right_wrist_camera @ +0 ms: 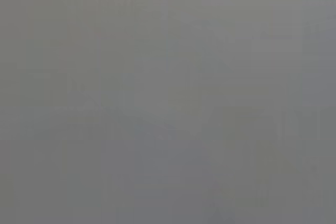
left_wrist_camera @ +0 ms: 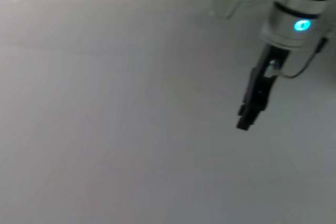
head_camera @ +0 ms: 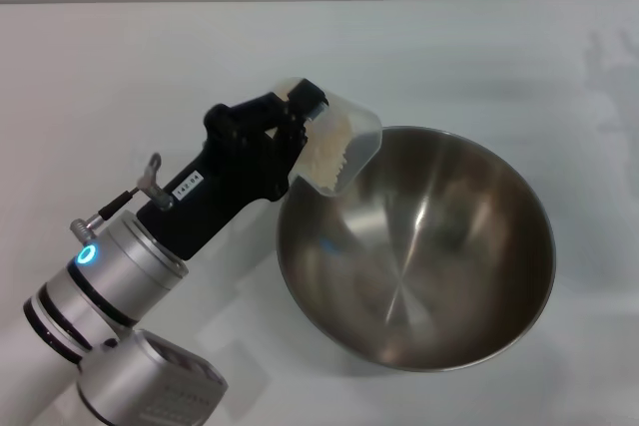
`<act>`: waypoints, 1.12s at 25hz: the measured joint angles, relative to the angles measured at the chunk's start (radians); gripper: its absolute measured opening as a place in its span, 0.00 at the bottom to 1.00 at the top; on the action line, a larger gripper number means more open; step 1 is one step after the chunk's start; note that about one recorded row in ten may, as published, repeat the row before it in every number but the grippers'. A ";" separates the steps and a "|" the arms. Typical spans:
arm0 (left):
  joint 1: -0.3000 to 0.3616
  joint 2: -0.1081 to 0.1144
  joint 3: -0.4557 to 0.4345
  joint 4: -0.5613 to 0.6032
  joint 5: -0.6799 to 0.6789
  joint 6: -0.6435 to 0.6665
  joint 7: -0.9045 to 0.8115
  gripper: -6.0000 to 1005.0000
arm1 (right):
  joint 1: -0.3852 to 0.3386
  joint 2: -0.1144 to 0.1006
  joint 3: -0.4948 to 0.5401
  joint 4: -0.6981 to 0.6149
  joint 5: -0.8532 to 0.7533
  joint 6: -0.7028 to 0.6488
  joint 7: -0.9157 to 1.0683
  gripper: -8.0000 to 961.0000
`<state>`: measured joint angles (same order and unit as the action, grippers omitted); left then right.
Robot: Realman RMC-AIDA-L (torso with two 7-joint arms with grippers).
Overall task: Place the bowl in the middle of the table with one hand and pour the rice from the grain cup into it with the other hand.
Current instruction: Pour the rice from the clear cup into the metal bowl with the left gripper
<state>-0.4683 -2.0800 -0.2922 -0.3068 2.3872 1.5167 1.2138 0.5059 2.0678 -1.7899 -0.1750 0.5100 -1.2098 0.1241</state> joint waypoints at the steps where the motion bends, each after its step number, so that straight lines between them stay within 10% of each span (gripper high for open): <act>1: -0.003 0.000 0.000 0.004 0.007 -0.005 0.019 0.04 | 0.002 0.000 0.000 -0.001 0.000 -0.005 0.000 0.38; 28: -0.012 0.000 0.042 0.011 0.061 -0.034 0.479 0.04 | 0.012 0.005 -0.004 0.000 -0.002 -0.125 -0.050 0.38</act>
<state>-0.4803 -2.0800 -0.2503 -0.2960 2.4484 1.4830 1.6930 0.5180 2.0725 -1.7935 -0.1754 0.5076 -1.3345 0.0736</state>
